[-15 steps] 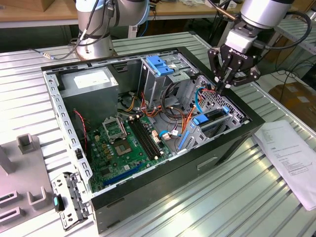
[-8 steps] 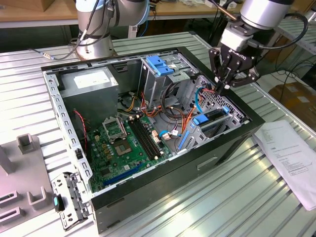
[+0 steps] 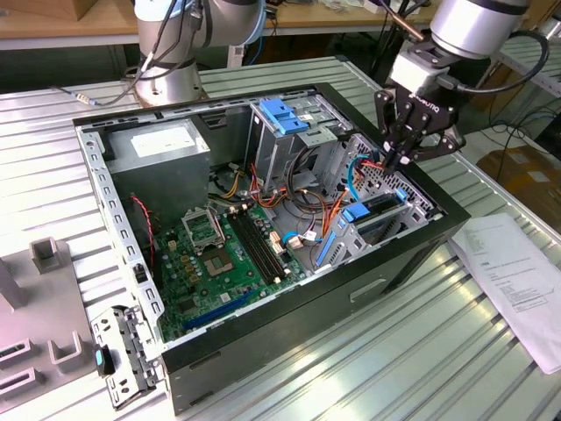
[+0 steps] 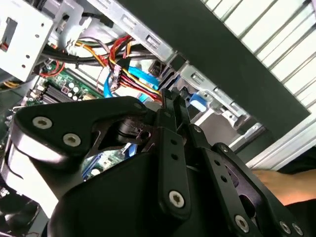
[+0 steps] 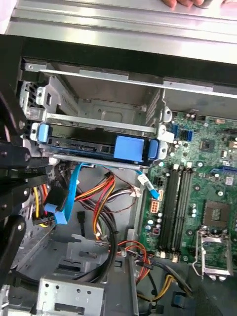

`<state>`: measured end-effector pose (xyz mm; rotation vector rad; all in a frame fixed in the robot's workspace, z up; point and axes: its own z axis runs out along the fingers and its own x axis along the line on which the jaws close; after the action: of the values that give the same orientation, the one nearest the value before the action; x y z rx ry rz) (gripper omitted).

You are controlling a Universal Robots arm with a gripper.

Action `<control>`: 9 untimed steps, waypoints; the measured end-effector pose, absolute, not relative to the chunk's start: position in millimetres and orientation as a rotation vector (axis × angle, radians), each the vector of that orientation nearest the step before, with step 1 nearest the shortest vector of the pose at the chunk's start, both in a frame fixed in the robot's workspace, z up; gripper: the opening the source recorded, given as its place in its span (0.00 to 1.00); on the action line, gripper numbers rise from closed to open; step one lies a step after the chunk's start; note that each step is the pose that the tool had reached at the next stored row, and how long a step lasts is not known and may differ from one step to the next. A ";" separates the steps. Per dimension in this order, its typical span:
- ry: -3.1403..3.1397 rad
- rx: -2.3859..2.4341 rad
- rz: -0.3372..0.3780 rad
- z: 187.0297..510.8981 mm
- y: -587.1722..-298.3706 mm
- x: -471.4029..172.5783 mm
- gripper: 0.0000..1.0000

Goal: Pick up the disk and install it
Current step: 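Insert the first disk wire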

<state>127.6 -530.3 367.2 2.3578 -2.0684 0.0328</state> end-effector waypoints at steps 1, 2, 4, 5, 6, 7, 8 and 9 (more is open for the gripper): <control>-2.071 2.356 0.033 367.0 -530.4 121.7 0.17; -2.093 2.335 0.033 366.7 -530.3 121.7 0.17; -2.132 2.299 0.033 366.2 -530.3 121.7 0.17; -2.151 2.282 0.033 365.8 -530.3 121.7 0.17; -2.165 2.268 0.033 365.5 -530.3 121.7 0.17; -2.188 2.246 0.033 364.8 -531.3 121.7 0.17; -2.198 2.236 0.032 364.2 -532.9 121.7 0.17; -2.201 2.232 0.033 363.9 -537.4 121.7 0.17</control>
<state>121.7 -537.4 363.9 2.2325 -2.2012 0.0326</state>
